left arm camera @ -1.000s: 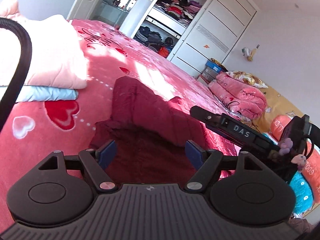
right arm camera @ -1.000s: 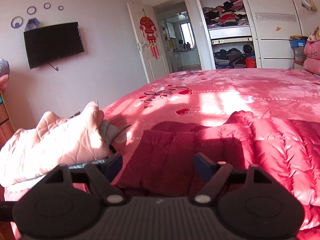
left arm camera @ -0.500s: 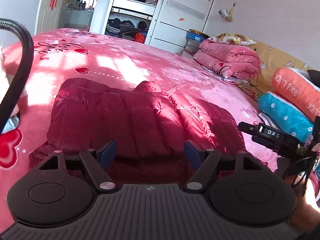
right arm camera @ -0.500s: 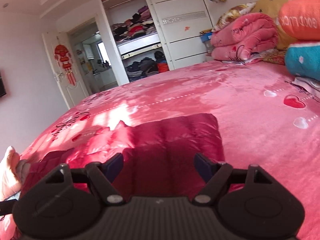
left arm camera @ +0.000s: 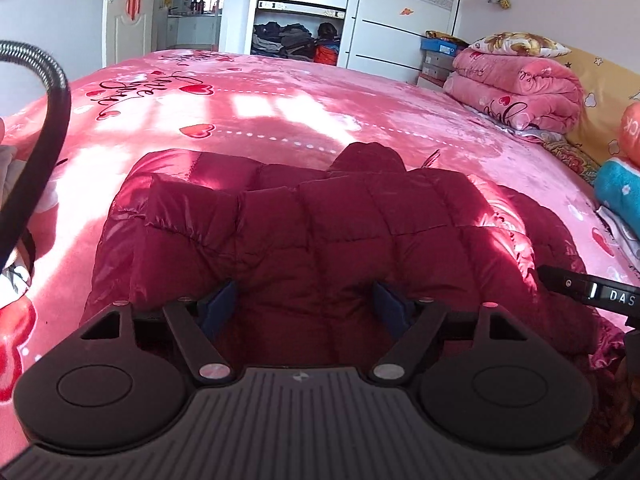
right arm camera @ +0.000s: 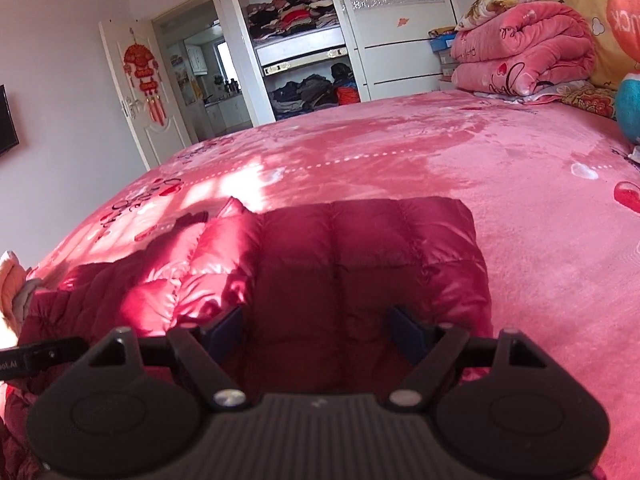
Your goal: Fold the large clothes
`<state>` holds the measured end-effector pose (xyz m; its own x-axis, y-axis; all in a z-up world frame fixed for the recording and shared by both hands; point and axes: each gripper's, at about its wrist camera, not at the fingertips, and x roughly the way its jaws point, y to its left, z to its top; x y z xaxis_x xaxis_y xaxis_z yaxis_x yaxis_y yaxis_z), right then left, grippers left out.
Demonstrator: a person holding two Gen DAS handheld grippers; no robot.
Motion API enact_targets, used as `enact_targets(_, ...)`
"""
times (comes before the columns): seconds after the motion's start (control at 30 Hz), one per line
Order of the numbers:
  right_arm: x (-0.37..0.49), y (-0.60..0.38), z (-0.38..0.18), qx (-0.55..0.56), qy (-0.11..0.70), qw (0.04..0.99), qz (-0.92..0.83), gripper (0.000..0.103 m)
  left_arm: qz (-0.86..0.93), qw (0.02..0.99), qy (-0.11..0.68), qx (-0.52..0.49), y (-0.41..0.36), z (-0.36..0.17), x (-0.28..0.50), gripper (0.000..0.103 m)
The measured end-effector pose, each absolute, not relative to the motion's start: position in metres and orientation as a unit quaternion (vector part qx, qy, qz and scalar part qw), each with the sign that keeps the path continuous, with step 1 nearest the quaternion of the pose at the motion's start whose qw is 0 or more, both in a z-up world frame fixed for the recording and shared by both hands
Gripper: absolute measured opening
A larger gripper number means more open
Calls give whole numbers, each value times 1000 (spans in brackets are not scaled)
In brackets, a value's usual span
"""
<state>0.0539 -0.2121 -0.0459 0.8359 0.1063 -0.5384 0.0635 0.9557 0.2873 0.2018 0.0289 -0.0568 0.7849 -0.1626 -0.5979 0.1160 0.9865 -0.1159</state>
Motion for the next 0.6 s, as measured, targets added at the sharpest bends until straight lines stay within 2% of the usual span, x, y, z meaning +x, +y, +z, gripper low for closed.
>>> enact_targets(0.37,85,-209,-80,106,329,938,3,100,-64,934,351,-1,29,-73,249,100)
enact_targets(0.6,93,-212,-93,95,326,940,7,103,-64,941,333,17,27,-82,246,102)
